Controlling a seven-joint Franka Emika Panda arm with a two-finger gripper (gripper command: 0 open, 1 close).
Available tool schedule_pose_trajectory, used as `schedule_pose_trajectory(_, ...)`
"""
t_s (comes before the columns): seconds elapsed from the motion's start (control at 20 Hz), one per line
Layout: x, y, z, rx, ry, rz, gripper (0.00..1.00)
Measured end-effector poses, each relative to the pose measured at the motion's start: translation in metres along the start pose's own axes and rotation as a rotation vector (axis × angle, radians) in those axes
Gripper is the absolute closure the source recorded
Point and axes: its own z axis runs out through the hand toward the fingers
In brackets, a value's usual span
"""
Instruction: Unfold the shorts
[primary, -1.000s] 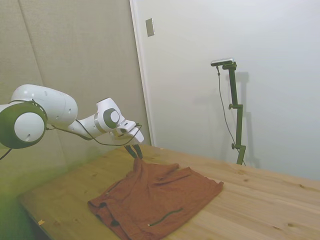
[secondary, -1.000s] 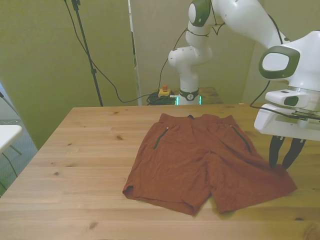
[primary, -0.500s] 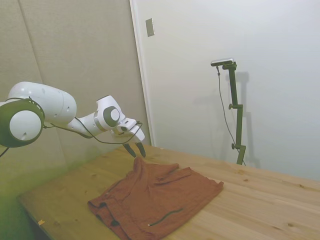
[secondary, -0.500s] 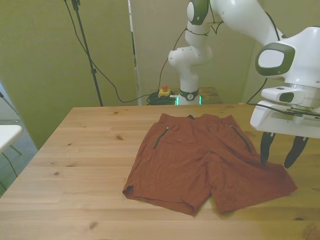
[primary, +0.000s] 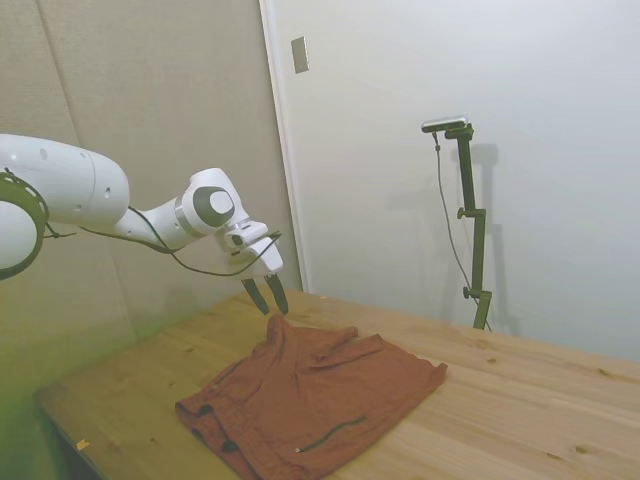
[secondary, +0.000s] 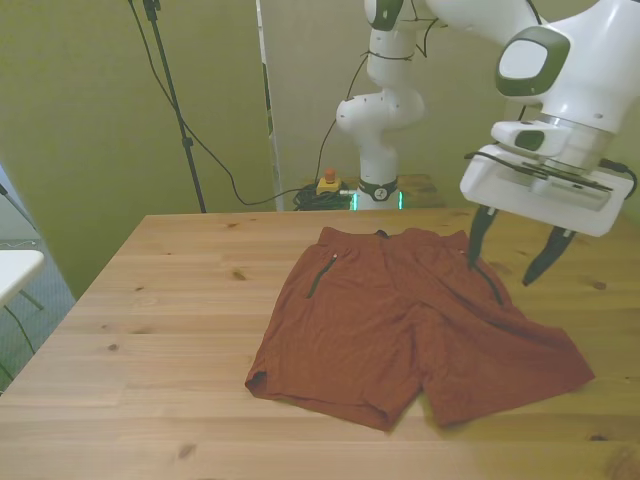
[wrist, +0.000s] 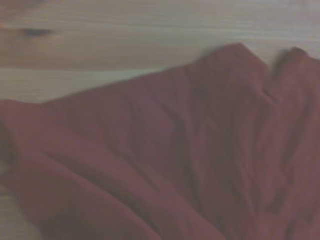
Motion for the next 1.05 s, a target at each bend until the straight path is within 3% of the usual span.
schedule_pose_trajectory(0.35, -0.019, 0.112, -0.047, -0.002, 0.001, 0.007, 0.00)
schedule_pose_trajectory(0.6, -0.032, 0.198, -0.051, 0.005, 0.003, -0.021, 0.00)
schedule_pose_trajectory(0.75, -0.044, 0.233, -0.053, 0.084, -0.007, -0.094, 0.00)
schedule_pose_trajectory(0.85, -0.050, 0.248, -0.043, 0.166, -0.011, -0.140, 0.00)
schedule_pose_trajectory(1.05, -0.071, 0.260, -0.004, 0.209, -0.049, -0.206, 0.00)
